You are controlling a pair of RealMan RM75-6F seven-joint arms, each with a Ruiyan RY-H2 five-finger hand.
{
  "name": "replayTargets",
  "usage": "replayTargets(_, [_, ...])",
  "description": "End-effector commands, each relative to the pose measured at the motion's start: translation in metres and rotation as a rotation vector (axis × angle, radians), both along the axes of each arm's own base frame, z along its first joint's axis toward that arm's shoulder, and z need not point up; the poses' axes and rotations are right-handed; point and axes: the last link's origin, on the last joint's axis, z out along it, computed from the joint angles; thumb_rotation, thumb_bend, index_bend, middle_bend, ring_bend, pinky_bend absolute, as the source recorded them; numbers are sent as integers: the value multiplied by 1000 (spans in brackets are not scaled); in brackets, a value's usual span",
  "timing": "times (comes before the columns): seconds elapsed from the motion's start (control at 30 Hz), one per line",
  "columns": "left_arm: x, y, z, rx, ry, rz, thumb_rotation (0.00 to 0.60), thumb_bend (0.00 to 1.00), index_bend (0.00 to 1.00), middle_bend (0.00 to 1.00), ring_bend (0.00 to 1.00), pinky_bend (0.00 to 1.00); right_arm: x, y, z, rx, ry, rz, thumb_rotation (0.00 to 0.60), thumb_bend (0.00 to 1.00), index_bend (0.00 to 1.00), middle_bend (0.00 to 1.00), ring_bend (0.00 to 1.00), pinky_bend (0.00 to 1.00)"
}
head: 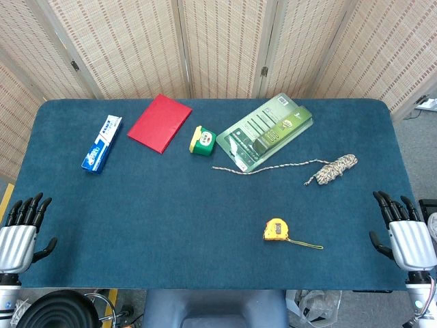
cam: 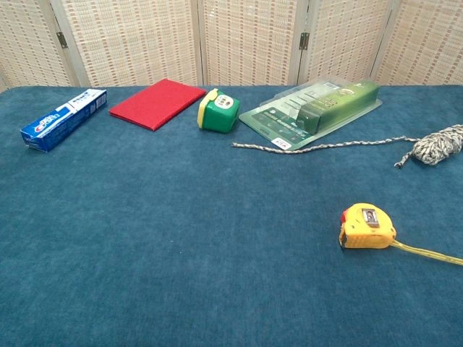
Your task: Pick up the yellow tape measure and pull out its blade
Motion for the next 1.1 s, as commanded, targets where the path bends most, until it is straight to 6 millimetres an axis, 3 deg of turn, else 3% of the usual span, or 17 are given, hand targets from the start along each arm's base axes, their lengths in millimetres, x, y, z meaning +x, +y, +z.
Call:
replayTargets(0.03, [0,0,0,1,0,2,600,329,0,16,0,0,0,0,-1,0,-4,4,600,375,7,122,192,81])
replayTargets(0.6, [2,1,0,15,-1,-10,600,329,0,16,0,0,15,2,-14,76,-42,63,600,375,7,122,188,82])
replayTargets(1.1, [-1,-3,3,17,-12,2,600,329,0,16,0,0,50,-32,-83,363,-31,159,600,369,0,107,130,95])
